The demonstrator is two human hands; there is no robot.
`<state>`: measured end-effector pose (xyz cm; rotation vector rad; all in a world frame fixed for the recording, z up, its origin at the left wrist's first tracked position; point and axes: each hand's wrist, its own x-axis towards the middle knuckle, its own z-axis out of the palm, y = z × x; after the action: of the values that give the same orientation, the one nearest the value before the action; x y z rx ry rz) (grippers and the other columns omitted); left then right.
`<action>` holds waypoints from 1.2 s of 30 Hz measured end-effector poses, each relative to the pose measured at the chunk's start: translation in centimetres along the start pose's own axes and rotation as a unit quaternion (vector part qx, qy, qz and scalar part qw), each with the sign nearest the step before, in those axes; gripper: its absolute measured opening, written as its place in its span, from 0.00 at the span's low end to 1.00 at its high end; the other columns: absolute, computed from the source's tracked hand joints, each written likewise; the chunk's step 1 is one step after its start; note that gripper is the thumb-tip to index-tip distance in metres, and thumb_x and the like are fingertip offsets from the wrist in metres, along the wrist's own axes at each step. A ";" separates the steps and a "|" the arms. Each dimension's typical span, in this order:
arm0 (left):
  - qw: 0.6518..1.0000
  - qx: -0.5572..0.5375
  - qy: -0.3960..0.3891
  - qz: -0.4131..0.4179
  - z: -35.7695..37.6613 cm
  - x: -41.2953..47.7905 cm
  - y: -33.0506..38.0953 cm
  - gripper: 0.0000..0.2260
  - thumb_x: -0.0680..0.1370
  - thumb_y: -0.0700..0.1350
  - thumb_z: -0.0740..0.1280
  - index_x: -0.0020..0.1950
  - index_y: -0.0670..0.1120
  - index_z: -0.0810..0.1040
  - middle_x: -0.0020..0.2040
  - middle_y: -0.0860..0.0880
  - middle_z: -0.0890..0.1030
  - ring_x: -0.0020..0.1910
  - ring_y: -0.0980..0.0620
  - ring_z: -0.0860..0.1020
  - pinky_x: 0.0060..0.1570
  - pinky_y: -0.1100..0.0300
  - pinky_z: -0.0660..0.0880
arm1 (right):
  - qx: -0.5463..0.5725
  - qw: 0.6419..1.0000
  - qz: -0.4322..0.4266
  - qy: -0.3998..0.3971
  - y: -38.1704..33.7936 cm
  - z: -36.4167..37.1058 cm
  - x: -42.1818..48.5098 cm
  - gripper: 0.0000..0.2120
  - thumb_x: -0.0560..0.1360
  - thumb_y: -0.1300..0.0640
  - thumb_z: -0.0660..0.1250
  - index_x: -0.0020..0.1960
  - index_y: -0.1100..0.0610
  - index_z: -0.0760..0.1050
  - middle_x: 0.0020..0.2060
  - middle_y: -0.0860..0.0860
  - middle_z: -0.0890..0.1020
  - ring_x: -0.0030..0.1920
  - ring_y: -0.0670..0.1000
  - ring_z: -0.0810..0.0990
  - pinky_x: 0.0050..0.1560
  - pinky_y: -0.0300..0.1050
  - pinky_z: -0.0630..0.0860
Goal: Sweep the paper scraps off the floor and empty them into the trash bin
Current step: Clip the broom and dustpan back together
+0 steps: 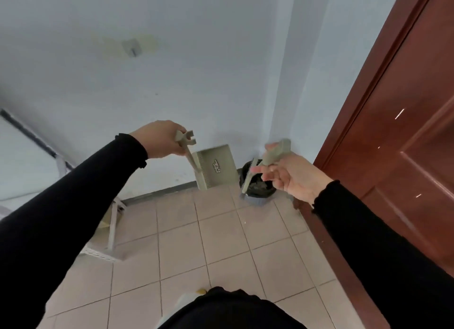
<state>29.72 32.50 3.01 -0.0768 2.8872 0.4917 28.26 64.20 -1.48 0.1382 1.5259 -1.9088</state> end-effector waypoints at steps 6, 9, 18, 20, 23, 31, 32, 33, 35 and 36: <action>0.994 0.074 0.074 -0.012 -2.1 0.6 -4.0 0.09 0.72 0.52 0.75 0.43 0.50 0.78 0.39 0.53 0.80 0.42 0.51 0.78 0.42 0.52 0.75 | -0.168 0.981 -0.061 -0.070 -4.7 4.6 3.9 0.40 0.67 0.22 0.59 0.60 0.54 0.79 0.52 0.59 0.86 0.47 0.59 0.86 0.29 0.38 0.78; 0.993 0.068 0.092 -0.004 -2.2 1.4 -6.2 0.13 0.71 0.51 0.76 0.39 0.46 0.74 0.35 0.51 0.77 0.36 0.51 0.75 0.35 0.54 0.70 | -0.224 0.962 -0.116 -0.102 -5.9 7.8 6.7 0.43 0.66 0.20 0.54 0.60 0.53 0.78 0.50 0.56 0.86 0.47 0.59 0.87 0.33 0.42 0.82; 0.983 0.126 0.119 0.058 -4.5 5.3 -12.4 0.17 0.70 0.55 0.74 0.37 0.50 0.67 0.32 0.54 0.74 0.33 0.56 0.72 0.31 0.57 0.61 | -0.485 0.805 -0.337 -0.054 -7.9 18.6 15.7 0.05 0.72 0.47 0.67 0.45 0.48 0.76 0.33 0.51 0.83 0.33 0.49 0.81 0.36 0.44 0.75; 0.983 0.123 0.119 0.069 -5.3 6.4 -13.9 0.16 0.70 0.56 0.74 0.38 0.51 0.68 0.34 0.54 0.75 0.35 0.55 0.73 0.33 0.57 0.64 | -0.512 0.777 -0.363 -0.052 -8.3 20.8 17.5 0.09 0.71 0.44 0.66 0.43 0.49 0.76 0.33 0.52 0.76 0.33 0.49 0.74 0.39 0.47 0.73; 0.984 0.105 0.109 0.098 -6.3 7.9 -16.1 0.12 0.71 0.56 0.74 0.42 0.51 0.74 0.36 0.54 0.77 0.38 0.53 0.75 0.36 0.57 0.68 | -0.487 0.793 -0.357 -0.080 -8.8 23.5 19.7 0.06 0.73 0.47 0.67 0.44 0.48 0.77 0.44 0.50 0.78 0.42 0.48 0.79 0.44 0.47 0.78; 0.967 0.130 0.135 0.174 -8.6 11.2 -21.0 0.14 0.71 0.59 0.73 0.45 0.50 0.77 0.33 0.55 0.77 0.36 0.51 0.75 0.48 0.55 0.67 | -0.366 0.872 -0.304 -0.117 -8.6 27.5 23.5 0.06 0.78 0.50 0.67 0.52 0.51 0.76 0.51 0.50 0.83 0.47 0.50 0.85 0.45 0.43 0.83; 0.964 0.130 0.145 0.182 -8.7 11.5 -21.4 0.14 0.71 0.59 0.73 0.44 0.51 0.76 0.33 0.55 0.77 0.36 0.51 0.75 0.46 0.54 0.67 | -0.359 0.875 -0.308 -0.105 -8.5 28.0 23.9 0.06 0.78 0.50 0.67 0.52 0.51 0.76 0.50 0.50 0.83 0.47 0.51 0.85 0.46 0.44 0.83; 0.959 0.130 0.165 0.191 -8.9 11.8 -21.9 0.15 0.71 0.59 0.74 0.42 0.51 0.74 0.32 0.55 0.75 0.35 0.51 0.74 0.43 0.54 0.65 | -0.354 0.876 -0.314 -0.094 -8.5 28.3 24.3 0.06 0.78 0.50 0.67 0.52 0.52 0.76 0.49 0.51 0.83 0.47 0.51 0.84 0.47 0.47 0.84; 0.942 0.143 0.224 0.204 -9.1 12.2 -22.6 0.17 0.70 0.62 0.73 0.40 0.52 0.71 0.31 0.56 0.72 0.34 0.52 0.71 0.39 0.55 0.60 | -0.343 0.878 -0.326 -0.075 -8.7 28.7 25.1 0.06 0.78 0.50 0.67 0.51 0.52 0.75 0.48 0.52 0.82 0.46 0.54 0.84 0.49 0.53 0.83; 0.931 0.156 0.258 0.207 -9.2 12.5 -23.0 0.17 0.70 0.64 0.72 0.41 0.53 0.72 0.32 0.56 0.72 0.35 0.51 0.71 0.38 0.54 0.60 | -0.335 0.880 -0.329 -0.068 -9.1 28.9 25.4 0.07 0.78 0.49 0.67 0.51 0.52 0.75 0.48 0.53 0.82 0.46 0.55 0.84 0.50 0.56 0.83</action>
<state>17.70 7.55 1.38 0.5419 3.4705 0.0646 13.05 27.96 2.73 -0.9077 2.2148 -1.6540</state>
